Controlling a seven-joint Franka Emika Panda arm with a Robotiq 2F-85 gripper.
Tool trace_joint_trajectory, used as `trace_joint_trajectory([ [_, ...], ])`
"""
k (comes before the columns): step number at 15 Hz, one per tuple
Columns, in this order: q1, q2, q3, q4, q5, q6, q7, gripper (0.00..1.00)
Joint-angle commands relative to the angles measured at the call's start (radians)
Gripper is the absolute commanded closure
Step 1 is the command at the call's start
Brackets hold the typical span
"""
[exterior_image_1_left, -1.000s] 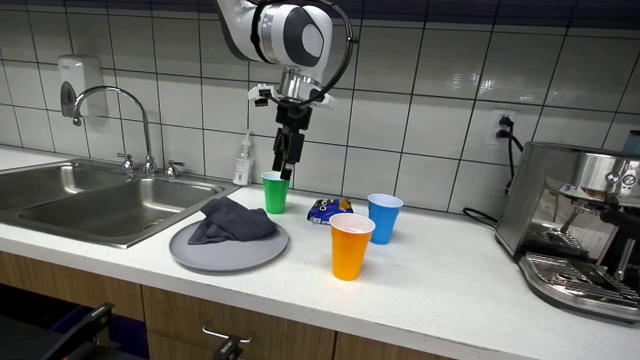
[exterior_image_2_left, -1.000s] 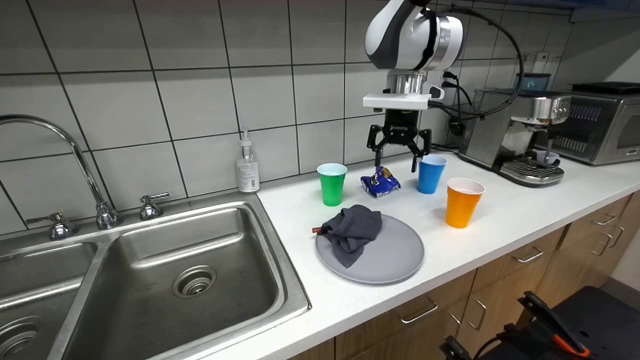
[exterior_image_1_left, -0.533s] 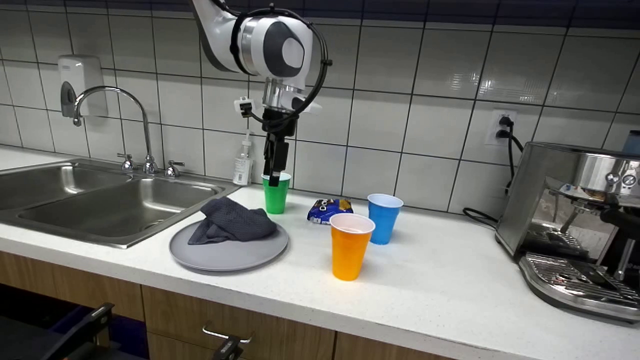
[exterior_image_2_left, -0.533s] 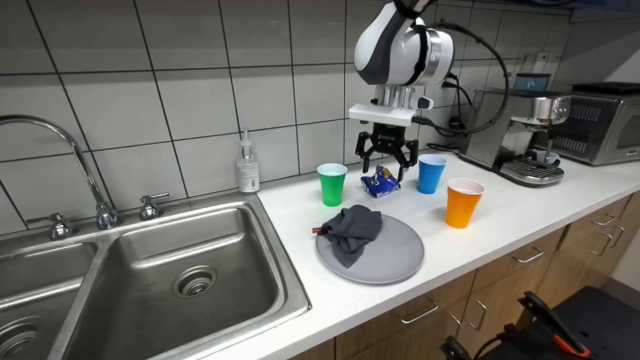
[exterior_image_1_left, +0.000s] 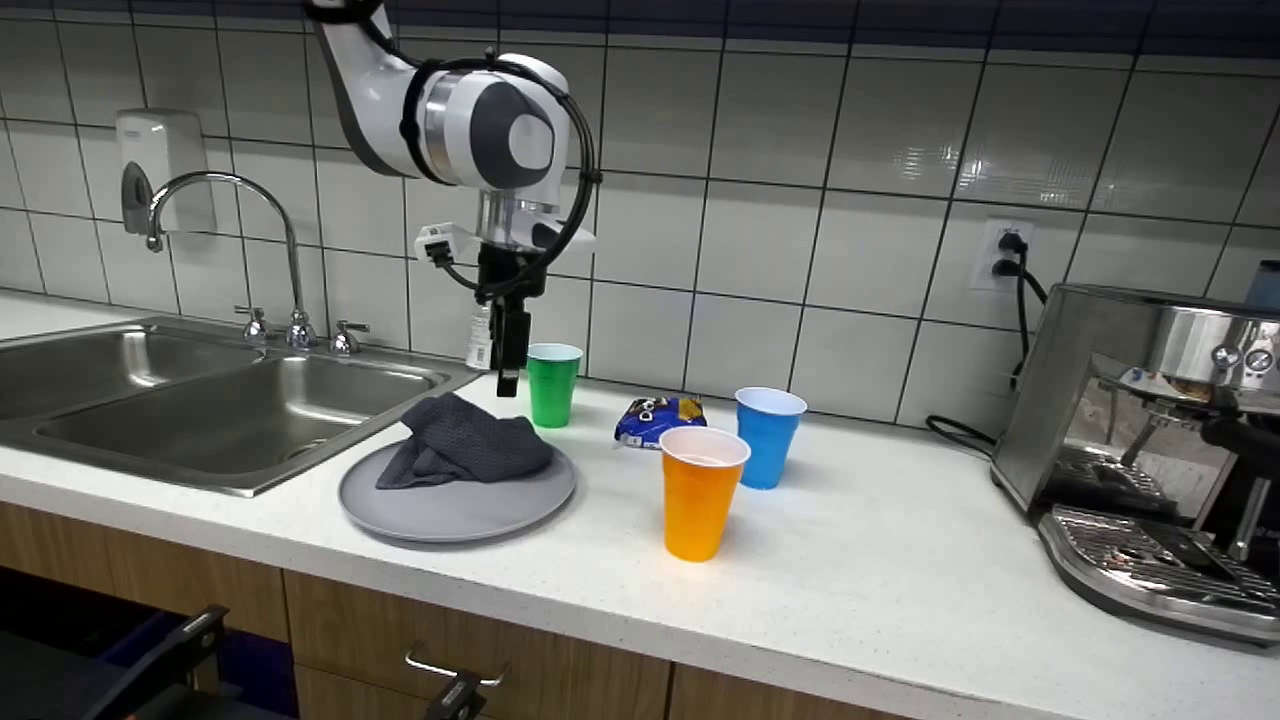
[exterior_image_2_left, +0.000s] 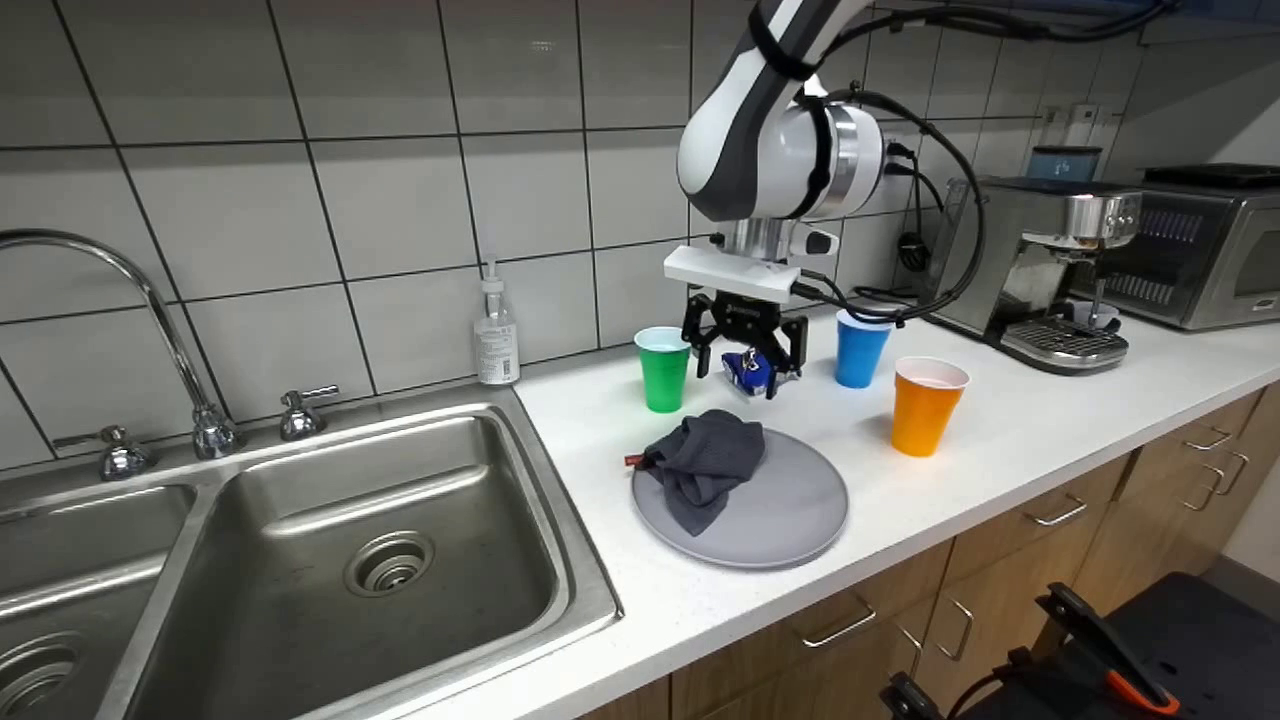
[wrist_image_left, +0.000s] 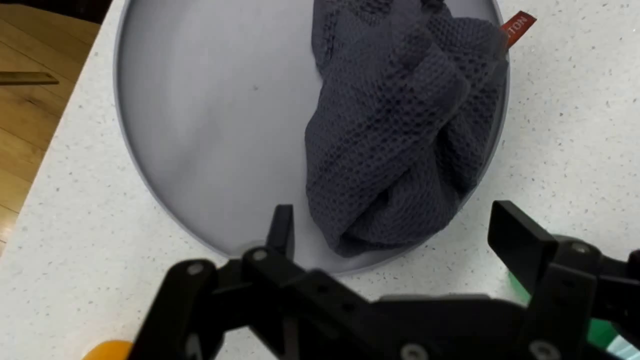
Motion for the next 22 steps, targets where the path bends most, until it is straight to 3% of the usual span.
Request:
trace_joint_trajectory([
  [1,0.028,0.024,0.003,-0.024,-0.040,0.054,0.079,0.00],
  [9,0.094,0.161,-0.026,-0.015,-0.121,0.173,0.206,0.00],
  [17,0.136,0.209,-0.061,-0.003,-0.116,0.211,0.233,0.00],
  [19,0.137,0.211,-0.067,-0.003,-0.114,0.214,0.233,0.28],
  [22,0.139,0.213,-0.073,0.000,-0.112,0.217,0.239,0.51],
])
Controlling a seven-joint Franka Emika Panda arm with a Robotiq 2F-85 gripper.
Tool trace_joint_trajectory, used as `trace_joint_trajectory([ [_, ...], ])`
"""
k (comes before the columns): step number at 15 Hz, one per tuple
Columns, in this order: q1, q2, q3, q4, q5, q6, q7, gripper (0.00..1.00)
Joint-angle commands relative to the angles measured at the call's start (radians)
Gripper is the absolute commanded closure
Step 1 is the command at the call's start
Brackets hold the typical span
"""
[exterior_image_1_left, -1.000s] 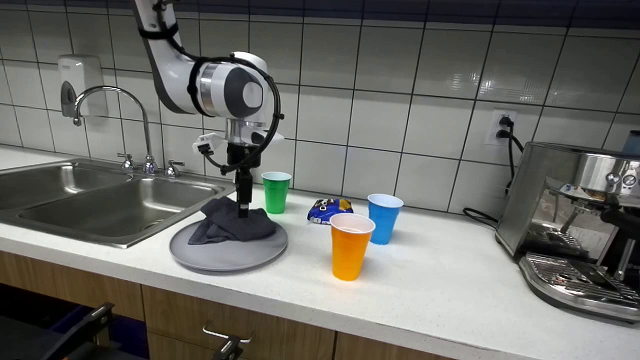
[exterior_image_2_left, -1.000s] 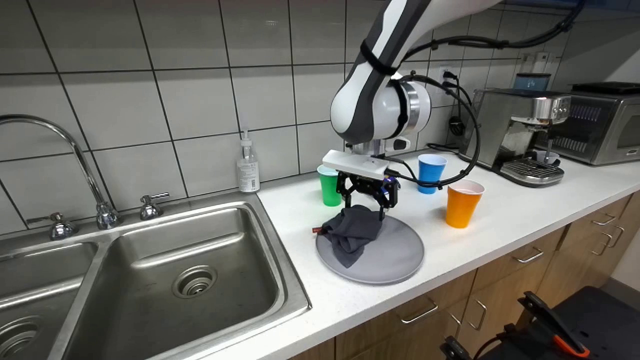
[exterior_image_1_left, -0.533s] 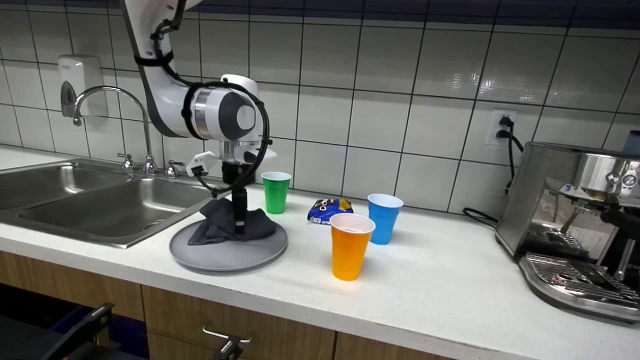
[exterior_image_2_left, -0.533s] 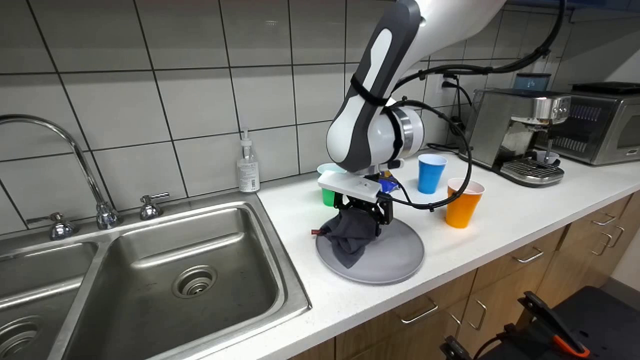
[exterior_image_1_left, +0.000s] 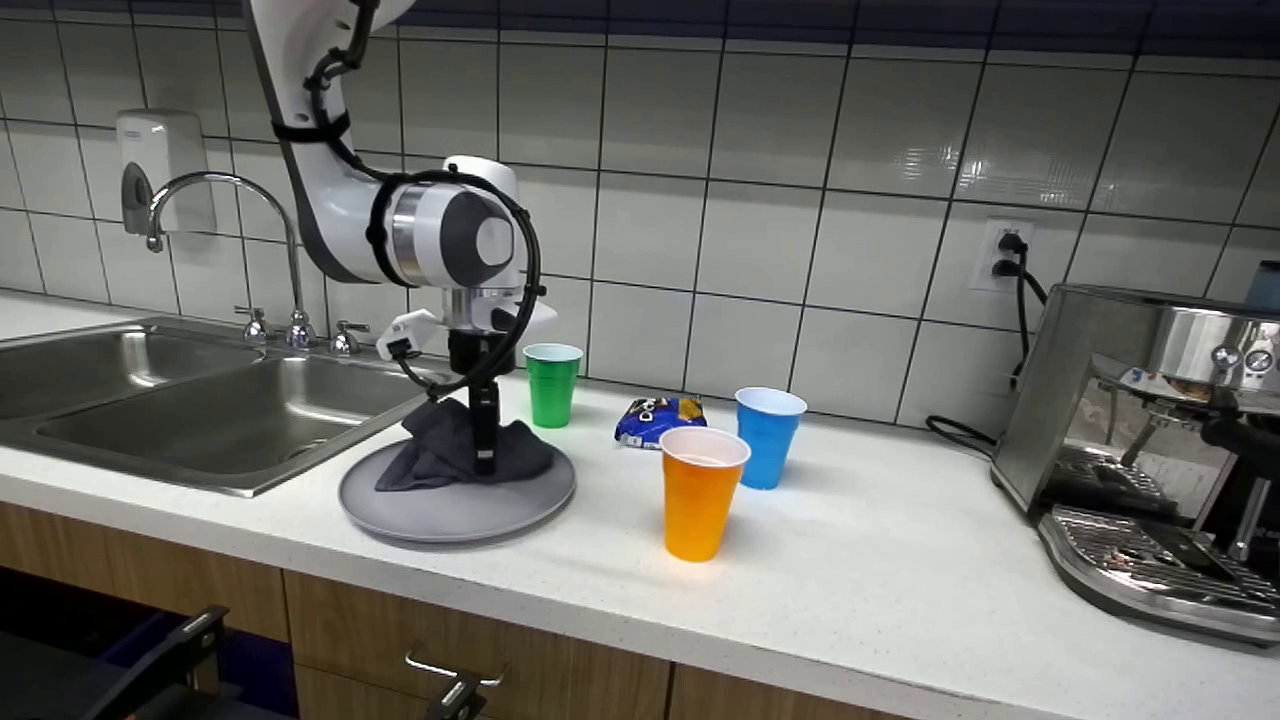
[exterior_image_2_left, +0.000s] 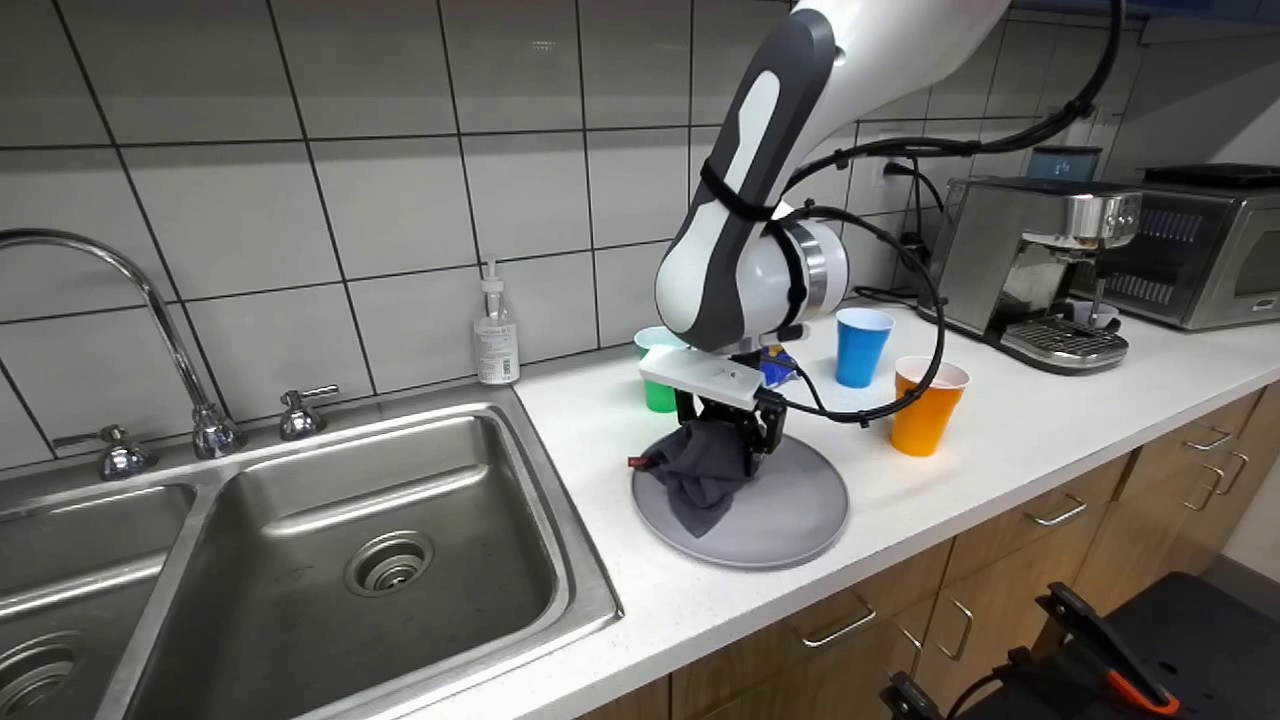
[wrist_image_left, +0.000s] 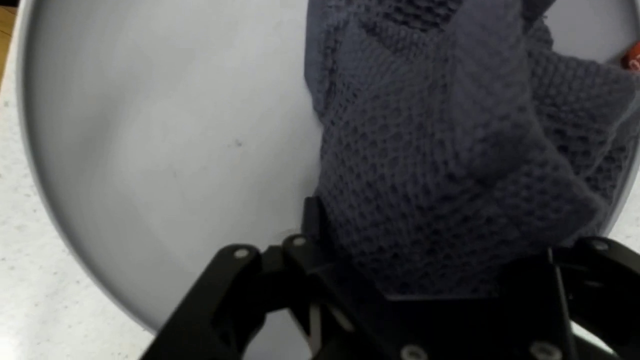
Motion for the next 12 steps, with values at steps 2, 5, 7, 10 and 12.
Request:
trace_joint_trajectory([
  [2,0.016,0.012,-0.021,0.019,-0.016,0.009,0.049,0.66],
  [5,0.017,0.013,-0.026,0.023,-0.019,0.005,0.062,0.88],
  [7,0.023,0.017,-0.031,0.024,-0.024,0.004,0.074,0.99],
  [10,0.028,0.021,-0.034,0.026,-0.030,0.000,0.083,0.98],
  [12,0.035,0.017,-0.040,0.026,-0.039,-0.016,0.091,0.98],
])
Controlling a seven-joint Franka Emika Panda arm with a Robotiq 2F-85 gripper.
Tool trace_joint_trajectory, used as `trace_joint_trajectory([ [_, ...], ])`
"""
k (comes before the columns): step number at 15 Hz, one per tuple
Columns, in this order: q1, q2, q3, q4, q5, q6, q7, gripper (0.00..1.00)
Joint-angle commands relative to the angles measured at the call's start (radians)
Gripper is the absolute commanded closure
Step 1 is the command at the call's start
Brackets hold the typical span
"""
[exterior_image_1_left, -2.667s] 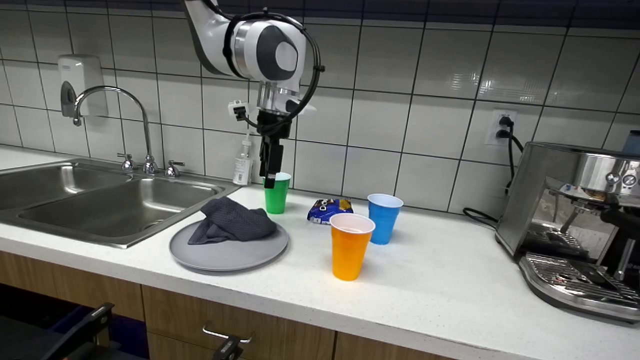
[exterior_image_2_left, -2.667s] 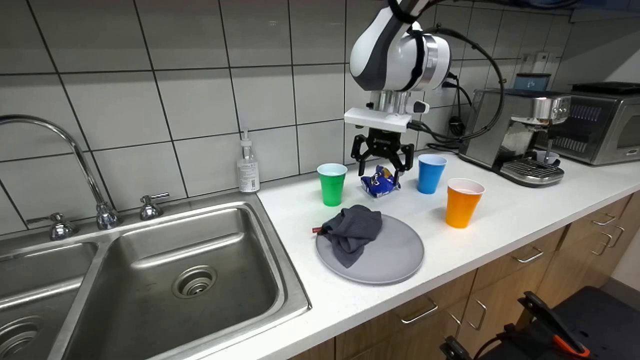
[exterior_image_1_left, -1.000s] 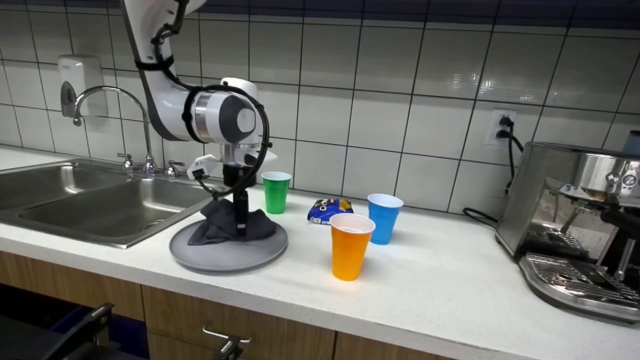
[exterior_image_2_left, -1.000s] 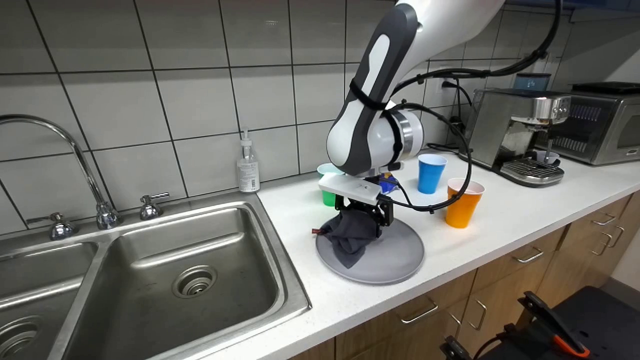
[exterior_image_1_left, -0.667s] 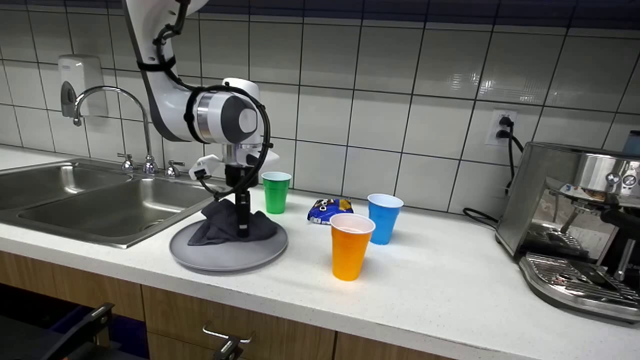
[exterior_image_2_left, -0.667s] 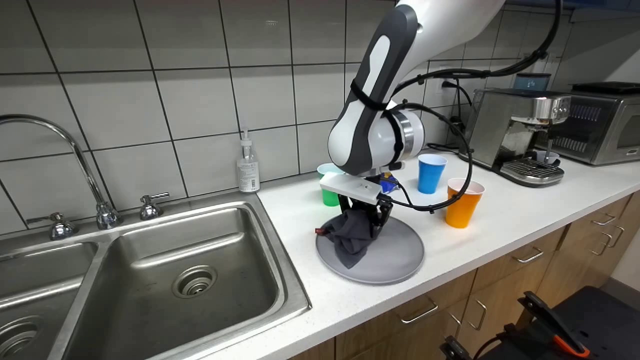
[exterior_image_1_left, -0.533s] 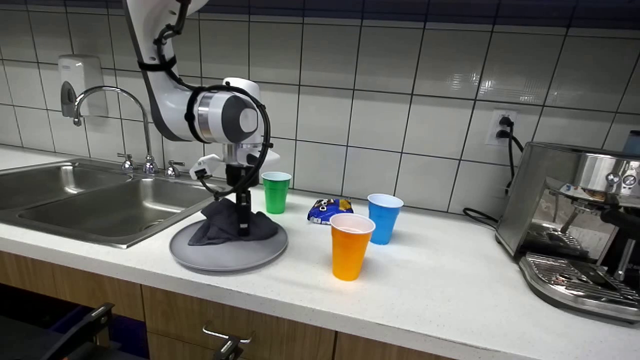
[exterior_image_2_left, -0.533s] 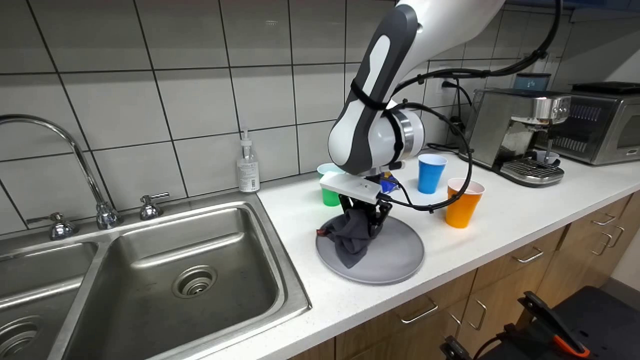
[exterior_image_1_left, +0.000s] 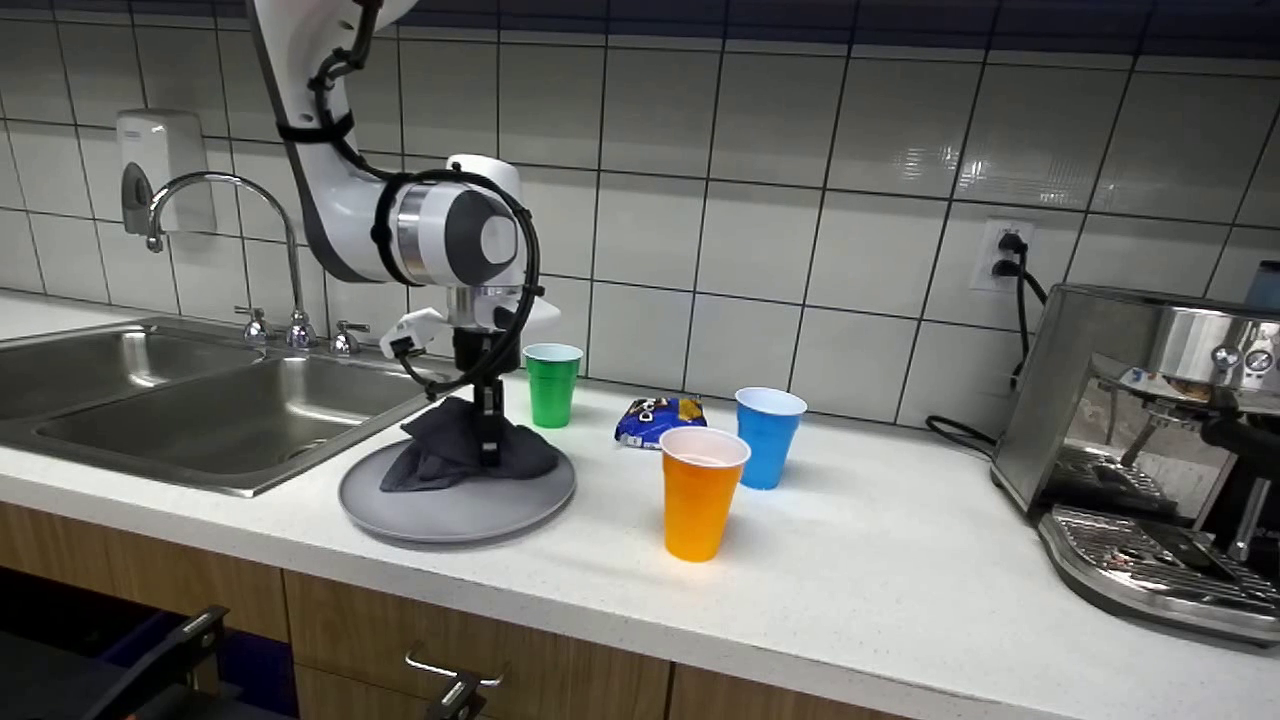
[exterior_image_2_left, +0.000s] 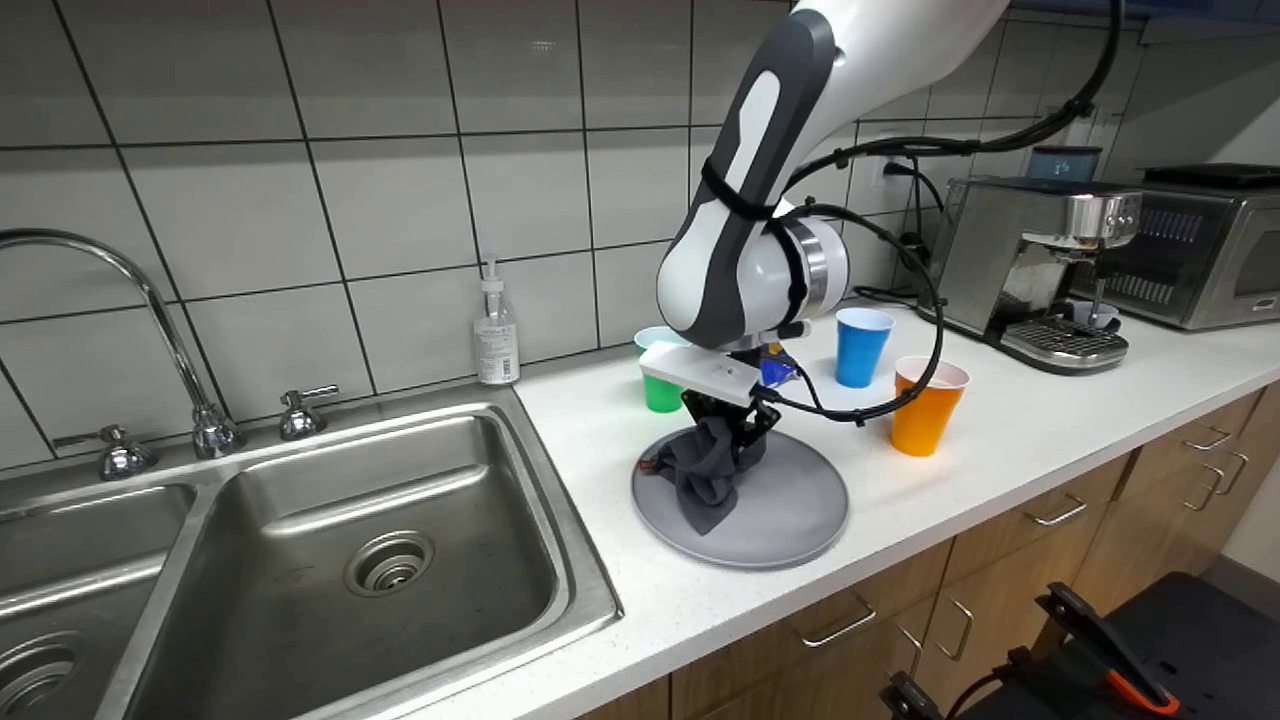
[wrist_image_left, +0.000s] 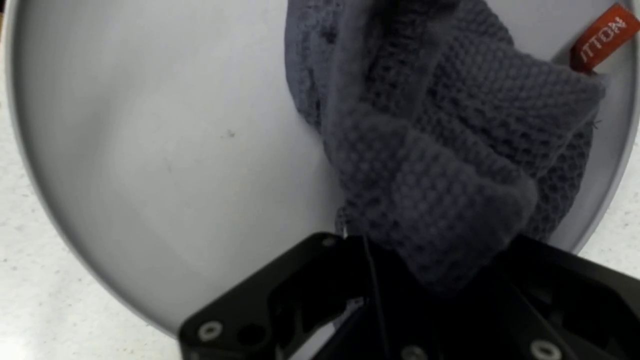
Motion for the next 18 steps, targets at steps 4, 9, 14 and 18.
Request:
trace_joint_trajectory([
  [4,0.013,-0.043,-0.018,0.016,-0.056,-0.094,0.016,0.98],
  [9,-0.012,-0.109,0.008,0.051,-0.054,-0.204,-0.011,0.98],
  [14,-0.027,-0.149,0.041,0.091,-0.035,-0.270,-0.011,0.98],
  [18,-0.023,-0.150,0.065,0.120,-0.028,-0.280,0.009,0.98],
])
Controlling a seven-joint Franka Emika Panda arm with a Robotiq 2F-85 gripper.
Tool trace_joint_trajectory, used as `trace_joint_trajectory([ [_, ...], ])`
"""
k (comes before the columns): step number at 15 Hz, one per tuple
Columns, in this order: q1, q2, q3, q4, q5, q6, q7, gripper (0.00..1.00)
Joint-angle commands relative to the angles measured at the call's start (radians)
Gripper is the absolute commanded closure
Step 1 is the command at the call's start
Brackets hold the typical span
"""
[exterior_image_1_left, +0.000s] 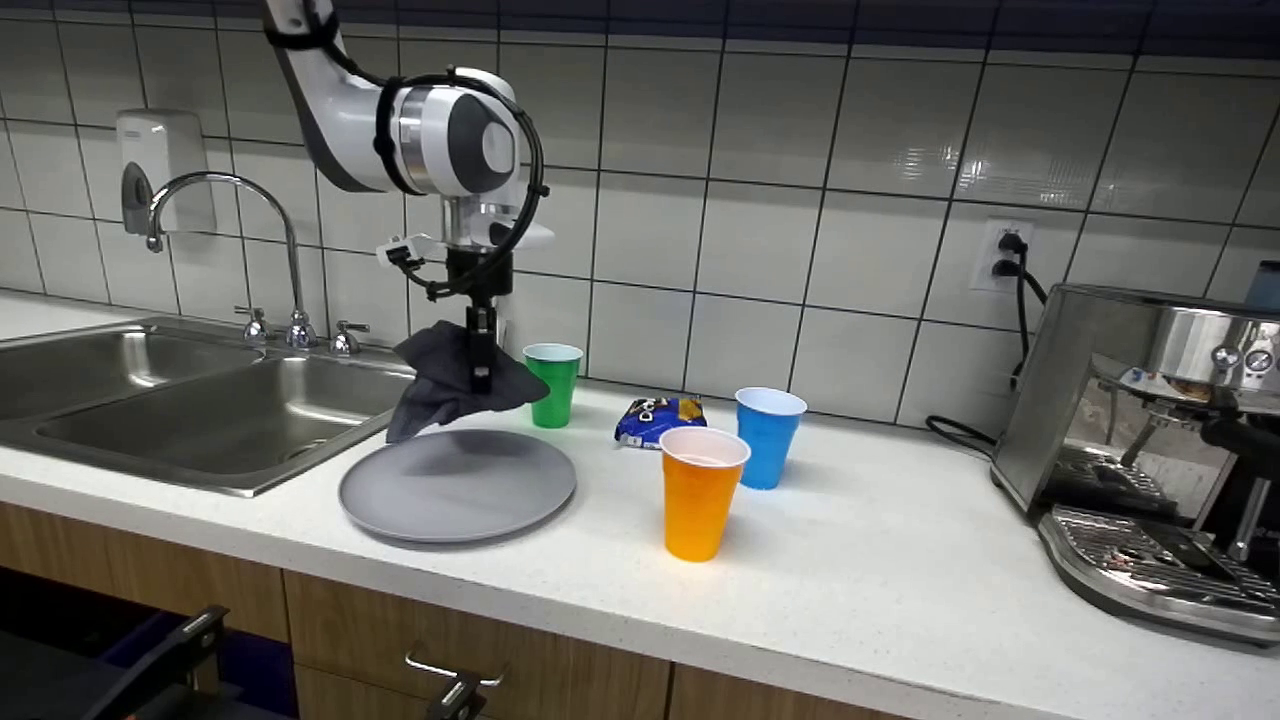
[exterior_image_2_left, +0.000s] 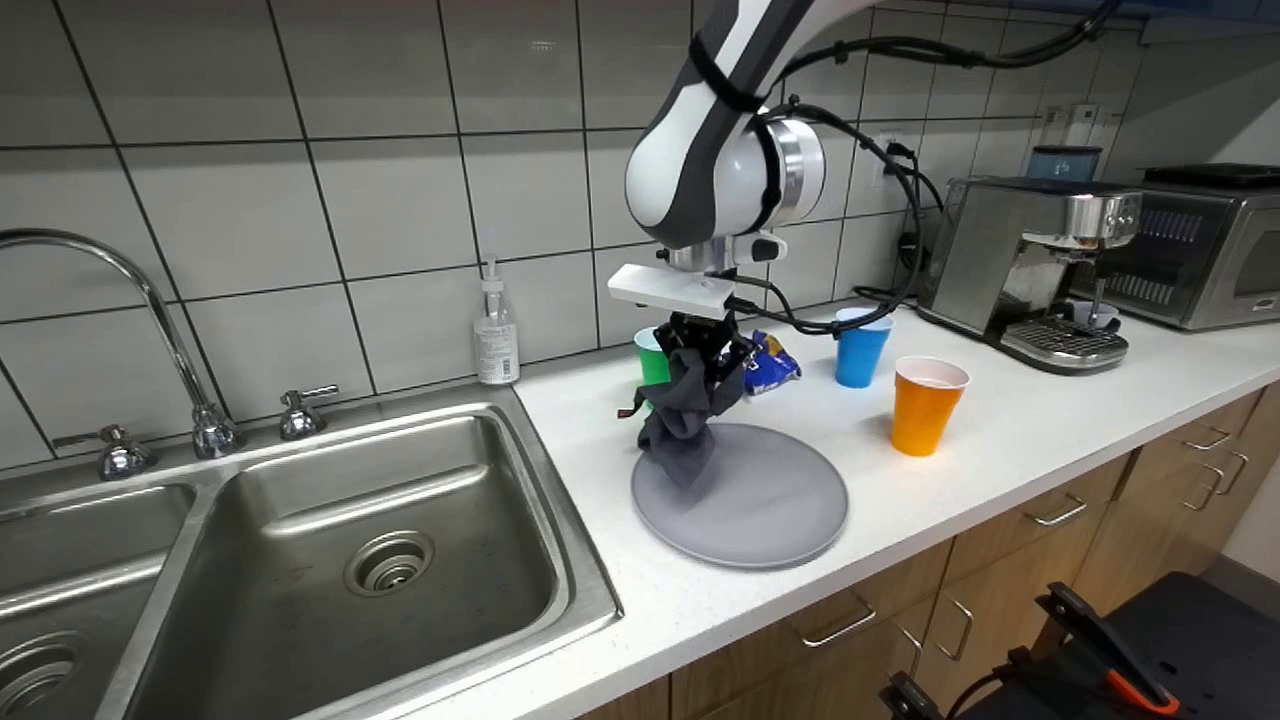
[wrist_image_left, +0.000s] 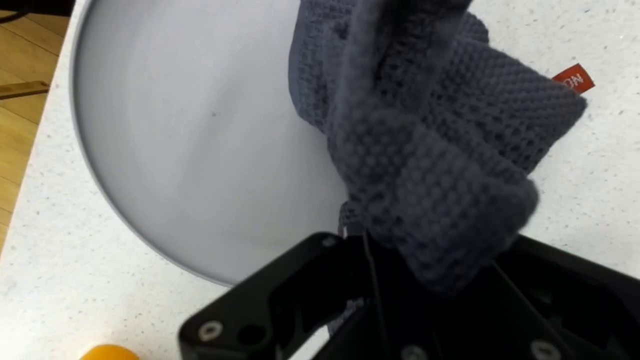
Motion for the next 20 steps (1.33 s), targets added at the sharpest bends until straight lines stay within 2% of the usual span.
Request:
trace_joint_trajectory([
  [1,-0.025,-0.015,0.044,0.032,0.009,-0.051,0.008,0.98],
  [10,-0.008,0.059,0.081,0.139,0.004,-0.080,0.043,0.98],
  [20,0.024,0.239,0.077,0.299,0.004,-0.072,0.102,0.98],
])
